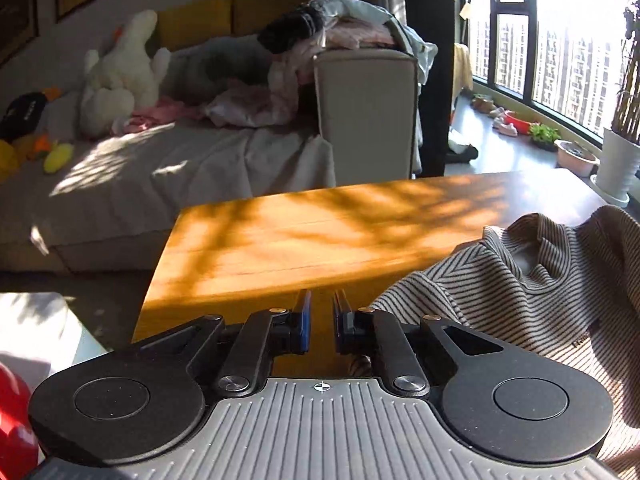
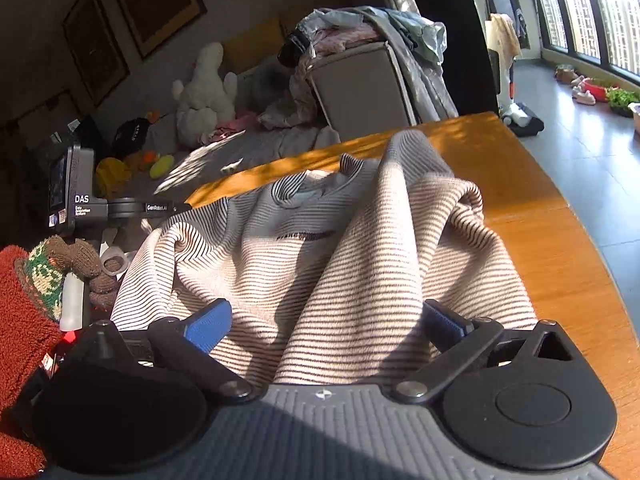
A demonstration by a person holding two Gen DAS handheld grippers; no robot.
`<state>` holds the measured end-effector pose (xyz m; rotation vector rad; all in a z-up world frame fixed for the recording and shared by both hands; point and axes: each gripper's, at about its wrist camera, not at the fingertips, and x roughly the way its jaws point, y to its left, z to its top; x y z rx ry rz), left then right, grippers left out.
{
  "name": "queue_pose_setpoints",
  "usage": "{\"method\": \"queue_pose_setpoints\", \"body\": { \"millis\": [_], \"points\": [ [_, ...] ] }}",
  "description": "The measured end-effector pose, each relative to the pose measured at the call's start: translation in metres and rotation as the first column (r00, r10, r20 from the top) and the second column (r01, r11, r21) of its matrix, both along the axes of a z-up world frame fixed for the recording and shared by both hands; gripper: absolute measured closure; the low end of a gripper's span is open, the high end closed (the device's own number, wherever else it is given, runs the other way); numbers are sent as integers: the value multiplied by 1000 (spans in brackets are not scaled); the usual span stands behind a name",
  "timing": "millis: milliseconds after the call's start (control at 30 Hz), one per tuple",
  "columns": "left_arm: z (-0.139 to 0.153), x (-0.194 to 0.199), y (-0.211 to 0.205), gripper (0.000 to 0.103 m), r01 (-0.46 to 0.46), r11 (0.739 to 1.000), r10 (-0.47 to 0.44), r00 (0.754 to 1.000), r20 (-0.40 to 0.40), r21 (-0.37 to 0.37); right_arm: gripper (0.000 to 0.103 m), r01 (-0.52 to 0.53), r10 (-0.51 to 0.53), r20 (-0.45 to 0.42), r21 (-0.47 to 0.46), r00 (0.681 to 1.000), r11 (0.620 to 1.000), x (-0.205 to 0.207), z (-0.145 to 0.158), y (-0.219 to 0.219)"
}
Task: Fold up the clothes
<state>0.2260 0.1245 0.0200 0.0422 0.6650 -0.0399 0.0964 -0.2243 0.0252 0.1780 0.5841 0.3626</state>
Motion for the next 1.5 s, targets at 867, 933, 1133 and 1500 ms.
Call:
{"method": "queue_pose_setpoints", "body": {
  "millis": [867, 933, 1133, 1500],
  "points": [
    [13, 12, 30, 78, -54, 994, 55, 998, 7, -97, 92, 318, -323, 50, -371, 945, 873, 119, -20, -38],
    [21, 0, 25, 52, -29, 990, 32, 999, 24, -139, 92, 321, -322, 57, -348, 945, 881, 120, -19, -36],
    [11, -29, -26, 25, 105, 967, -99, 994, 39, -230, 72, 279, -261, 98, -318, 960, 906, 117, 1, -19],
    [-14, -50, -53, 8, 234, 942, -229, 972, 50, -238, 55, 17, 55, 175, -386, 983, 922, 122, 32, 58]
  ]
}}
